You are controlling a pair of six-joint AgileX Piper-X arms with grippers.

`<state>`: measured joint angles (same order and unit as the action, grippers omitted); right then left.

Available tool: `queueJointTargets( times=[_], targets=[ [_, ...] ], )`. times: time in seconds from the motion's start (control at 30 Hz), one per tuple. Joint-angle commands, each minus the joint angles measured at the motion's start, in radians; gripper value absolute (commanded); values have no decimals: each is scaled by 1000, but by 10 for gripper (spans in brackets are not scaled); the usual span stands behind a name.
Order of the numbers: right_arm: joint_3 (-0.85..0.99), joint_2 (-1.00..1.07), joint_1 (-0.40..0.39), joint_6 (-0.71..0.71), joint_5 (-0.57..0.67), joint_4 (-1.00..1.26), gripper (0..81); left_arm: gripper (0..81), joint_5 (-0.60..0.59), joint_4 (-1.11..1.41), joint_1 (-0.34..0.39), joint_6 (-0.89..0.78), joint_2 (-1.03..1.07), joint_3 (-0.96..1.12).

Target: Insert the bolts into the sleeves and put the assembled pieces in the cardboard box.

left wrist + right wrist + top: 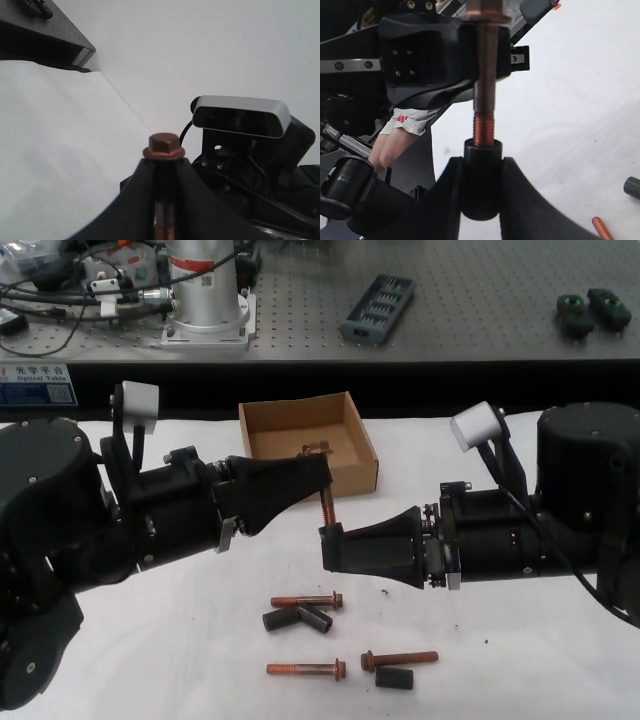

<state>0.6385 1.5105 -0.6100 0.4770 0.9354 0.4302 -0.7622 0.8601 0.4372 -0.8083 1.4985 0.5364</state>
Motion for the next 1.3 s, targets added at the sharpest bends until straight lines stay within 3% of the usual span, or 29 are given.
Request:
queueJointTargets(
  times=[0.0, 0.07, 0.23, 0.3, 0.6, 0.83, 1.0, 1.17, 1.27],
  targets=[
    [9, -4, 17, 2, -35, 56, 70, 3, -88, -6, 13, 31, -8, -3],
    [9, -4, 17, 3, -35, 55, 70, 56, -88, -6, 13, 33, -8, -3],
    [9, -7, 17, 30, -19, 91, 70, 349, -67, -45, 13, 39, -8, -3],
    [9, -10, 17, 62, -19, 130, 70, 416, -53, -87, 13, 39, -8, -3],
    [9, -13, 17, 113, -19, 205, 70, 421, -27, -26, -9, 60, -8, -2],
    [46, 4, 72, 83, -91, 125, 58, 420, 17, -12, -108, 15, -8, -2],
    [199, 90, 122, 57, -79, 22, 50, 410, 6, -80, -168, 72, -35, -2],
    [430, 268, 130, 28, -96, -136, 50, 350, 18, -247, -174, 262, -123, -2],
    [595, 388, 130, 24, -115, -217, 50, 349, 43, -380, -174, 291, -176, -2]
  ],
)
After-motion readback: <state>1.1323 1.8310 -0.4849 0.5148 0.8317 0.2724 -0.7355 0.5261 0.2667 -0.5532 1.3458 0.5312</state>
